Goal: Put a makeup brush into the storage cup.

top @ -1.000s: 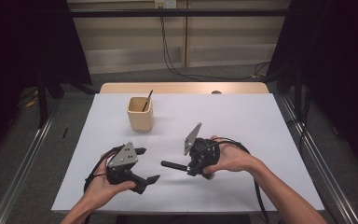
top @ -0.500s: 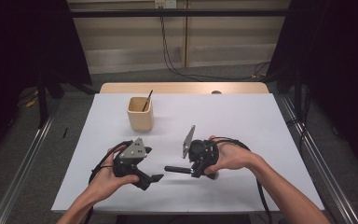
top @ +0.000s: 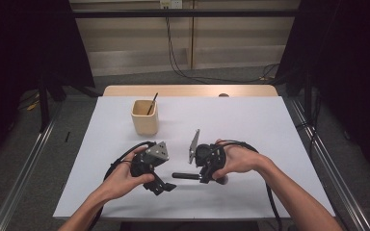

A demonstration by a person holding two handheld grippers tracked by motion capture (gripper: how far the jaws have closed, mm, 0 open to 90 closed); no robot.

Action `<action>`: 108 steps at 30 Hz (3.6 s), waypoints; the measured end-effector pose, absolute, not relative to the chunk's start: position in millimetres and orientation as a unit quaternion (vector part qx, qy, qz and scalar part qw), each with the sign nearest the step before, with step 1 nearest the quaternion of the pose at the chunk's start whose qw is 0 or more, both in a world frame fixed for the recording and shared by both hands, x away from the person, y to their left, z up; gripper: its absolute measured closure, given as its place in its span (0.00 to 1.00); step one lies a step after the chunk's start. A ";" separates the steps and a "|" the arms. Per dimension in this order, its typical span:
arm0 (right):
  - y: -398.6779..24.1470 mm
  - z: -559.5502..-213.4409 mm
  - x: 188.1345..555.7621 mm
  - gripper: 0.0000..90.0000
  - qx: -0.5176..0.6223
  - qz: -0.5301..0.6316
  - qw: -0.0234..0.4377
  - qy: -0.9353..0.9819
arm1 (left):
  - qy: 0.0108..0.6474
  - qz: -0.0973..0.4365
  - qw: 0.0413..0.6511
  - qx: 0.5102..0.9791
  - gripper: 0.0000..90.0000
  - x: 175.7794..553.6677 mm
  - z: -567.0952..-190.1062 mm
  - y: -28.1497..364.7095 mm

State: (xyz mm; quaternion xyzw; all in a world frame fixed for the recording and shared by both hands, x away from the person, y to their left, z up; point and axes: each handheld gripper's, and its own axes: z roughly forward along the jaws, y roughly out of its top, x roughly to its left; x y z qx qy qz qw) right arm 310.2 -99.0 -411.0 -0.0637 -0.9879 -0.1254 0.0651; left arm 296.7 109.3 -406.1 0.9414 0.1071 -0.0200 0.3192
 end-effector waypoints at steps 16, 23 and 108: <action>-92.7 -416.7 310.6 0.80 -0.054 -0.125 0.077 -0.988 | 0.092 -0.043 0.282 0.954 0.17 304.4 -415.5 102.2; -90.9 -418.0 309.1 0.80 -0.046 -0.134 0.076 -0.987 | 0.078 -0.044 0.277 0.957 0.38 305.3 -419.5 96.3; -144.2 -407.0 312.9 0.06 -0.143 -0.284 -0.008 -0.948 | 0.108 -0.058 0.308 0.943 0.83 310.2 -432.3 133.1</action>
